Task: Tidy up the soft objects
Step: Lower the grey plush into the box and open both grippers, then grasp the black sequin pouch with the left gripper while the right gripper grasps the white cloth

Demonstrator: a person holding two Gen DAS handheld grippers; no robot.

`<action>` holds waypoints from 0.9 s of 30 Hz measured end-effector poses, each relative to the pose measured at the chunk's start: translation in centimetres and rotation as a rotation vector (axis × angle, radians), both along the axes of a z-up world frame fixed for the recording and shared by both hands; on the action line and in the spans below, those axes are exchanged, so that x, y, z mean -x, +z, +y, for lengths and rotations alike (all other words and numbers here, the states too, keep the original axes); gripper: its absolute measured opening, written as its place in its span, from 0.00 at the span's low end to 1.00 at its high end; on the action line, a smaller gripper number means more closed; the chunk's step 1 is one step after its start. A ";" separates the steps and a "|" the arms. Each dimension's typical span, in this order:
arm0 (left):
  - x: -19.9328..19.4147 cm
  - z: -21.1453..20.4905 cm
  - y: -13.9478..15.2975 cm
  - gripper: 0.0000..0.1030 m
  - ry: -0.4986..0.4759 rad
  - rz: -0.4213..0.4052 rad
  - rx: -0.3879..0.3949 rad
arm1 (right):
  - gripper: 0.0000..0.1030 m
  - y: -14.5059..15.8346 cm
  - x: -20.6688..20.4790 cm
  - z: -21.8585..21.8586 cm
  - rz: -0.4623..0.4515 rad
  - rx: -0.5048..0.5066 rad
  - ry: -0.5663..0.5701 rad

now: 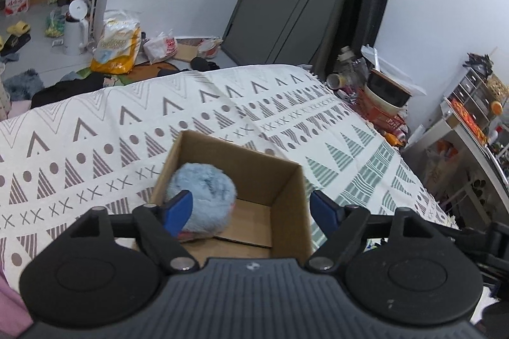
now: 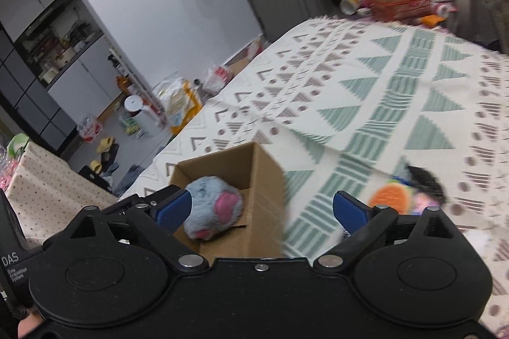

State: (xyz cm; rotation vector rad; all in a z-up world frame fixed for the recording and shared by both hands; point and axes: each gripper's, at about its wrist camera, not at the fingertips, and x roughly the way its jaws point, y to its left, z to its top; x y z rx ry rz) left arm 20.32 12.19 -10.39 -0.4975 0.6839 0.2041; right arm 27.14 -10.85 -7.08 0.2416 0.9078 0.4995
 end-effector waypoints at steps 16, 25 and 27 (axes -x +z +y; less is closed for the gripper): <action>1.4 -9.3 3.9 0.81 -0.178 -0.022 -0.126 | 1.00 2.2 2.4 -11.5 -0.018 -0.006 -0.168; 1.3 -12.4 4.7 0.81 -0.232 0.017 -0.170 | 1.00 1.0 2.6 -16.2 0.015 -0.015 -0.235; 1.1 -13.2 4.5 0.81 -0.239 0.033 -0.178 | 1.00 0.4 2.5 -16.9 0.031 -0.013 -0.247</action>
